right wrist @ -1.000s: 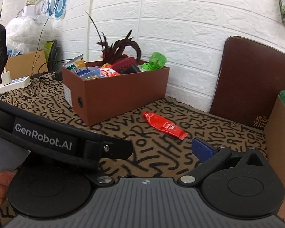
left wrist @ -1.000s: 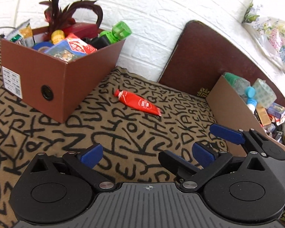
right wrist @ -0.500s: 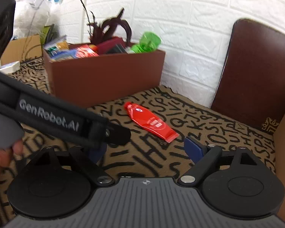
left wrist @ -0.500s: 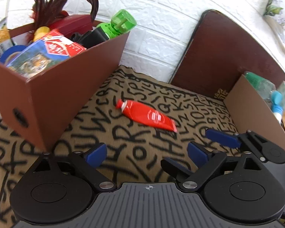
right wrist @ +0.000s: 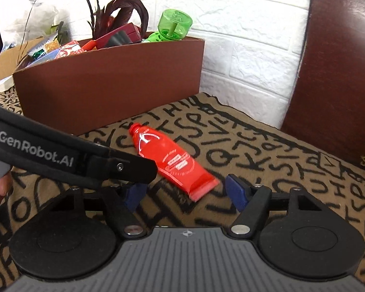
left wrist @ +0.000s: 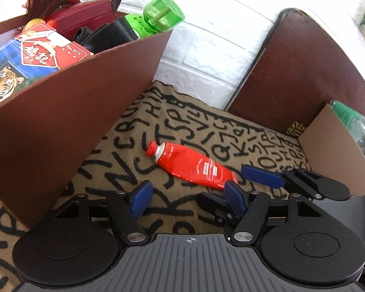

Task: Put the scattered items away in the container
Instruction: 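Close the right gripper on the red tube and lift it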

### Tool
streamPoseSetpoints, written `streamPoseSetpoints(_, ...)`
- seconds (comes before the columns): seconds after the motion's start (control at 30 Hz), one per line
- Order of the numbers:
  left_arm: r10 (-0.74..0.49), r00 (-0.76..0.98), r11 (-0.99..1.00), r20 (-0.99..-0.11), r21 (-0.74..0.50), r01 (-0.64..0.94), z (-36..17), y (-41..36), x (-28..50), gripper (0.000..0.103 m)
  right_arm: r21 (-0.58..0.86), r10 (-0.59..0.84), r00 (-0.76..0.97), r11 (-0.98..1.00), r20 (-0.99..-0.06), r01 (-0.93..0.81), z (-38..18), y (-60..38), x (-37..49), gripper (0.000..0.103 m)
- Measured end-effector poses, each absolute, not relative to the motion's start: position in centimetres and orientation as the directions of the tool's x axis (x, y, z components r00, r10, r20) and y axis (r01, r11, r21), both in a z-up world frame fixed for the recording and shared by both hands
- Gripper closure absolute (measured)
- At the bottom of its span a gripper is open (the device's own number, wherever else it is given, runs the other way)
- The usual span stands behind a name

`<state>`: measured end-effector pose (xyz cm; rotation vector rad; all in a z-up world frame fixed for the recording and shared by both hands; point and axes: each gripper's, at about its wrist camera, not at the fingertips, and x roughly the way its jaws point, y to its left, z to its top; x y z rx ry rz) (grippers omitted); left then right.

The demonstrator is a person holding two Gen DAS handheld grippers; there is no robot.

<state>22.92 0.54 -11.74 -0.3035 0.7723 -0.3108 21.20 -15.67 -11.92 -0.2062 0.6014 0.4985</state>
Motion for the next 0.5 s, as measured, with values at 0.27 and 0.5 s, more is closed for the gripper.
streamPoseSetpoints(0.27, -0.381, 0.678, 0.91, -0.629, -0.384, 0.155, -12.1, 0.7, 24.2, 0.03, -0.01, 0.434, 0.686, 0.841, -0.584, -0.541, -12.2, -15.3, 23.1, 0.028)
streamPoseSetpoints(0.5, -0.376, 0.666, 0.913, -0.645, -0.383, 0.144, -11.9, 0.9, 24.1, 0.044, -0.03, 0.427, 0.671, 0.831, -0.606, -0.556, -11.8, -14.4, 21.2, 0.058)
